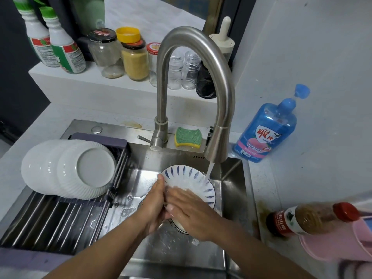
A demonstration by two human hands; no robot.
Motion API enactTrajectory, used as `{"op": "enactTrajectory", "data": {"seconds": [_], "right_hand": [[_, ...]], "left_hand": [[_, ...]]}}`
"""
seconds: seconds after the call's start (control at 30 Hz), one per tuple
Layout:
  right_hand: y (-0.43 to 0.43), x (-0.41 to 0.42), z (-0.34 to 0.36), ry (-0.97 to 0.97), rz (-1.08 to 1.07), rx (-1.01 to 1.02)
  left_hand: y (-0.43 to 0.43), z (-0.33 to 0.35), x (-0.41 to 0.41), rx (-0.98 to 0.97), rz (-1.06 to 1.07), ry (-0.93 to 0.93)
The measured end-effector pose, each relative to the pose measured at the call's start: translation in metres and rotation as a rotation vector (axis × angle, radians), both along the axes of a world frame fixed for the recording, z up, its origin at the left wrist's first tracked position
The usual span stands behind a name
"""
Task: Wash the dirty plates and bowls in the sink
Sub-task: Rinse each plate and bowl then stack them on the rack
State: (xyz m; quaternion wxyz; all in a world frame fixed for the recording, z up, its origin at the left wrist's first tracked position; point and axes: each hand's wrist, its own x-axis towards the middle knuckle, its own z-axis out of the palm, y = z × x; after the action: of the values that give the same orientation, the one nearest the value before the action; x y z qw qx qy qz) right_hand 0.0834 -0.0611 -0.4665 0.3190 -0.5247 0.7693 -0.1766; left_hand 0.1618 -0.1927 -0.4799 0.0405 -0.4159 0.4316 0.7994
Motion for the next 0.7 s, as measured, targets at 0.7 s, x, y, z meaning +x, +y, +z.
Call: {"op": "enactTrajectory", "data": {"seconds": [0.7], "right_hand": [[0.015, -0.015, 0.014, -0.104, -0.101, -0.082]], "left_hand": [[-0.026, 0.003, -0.014, 0.178, 0.022, -0.193]]}}
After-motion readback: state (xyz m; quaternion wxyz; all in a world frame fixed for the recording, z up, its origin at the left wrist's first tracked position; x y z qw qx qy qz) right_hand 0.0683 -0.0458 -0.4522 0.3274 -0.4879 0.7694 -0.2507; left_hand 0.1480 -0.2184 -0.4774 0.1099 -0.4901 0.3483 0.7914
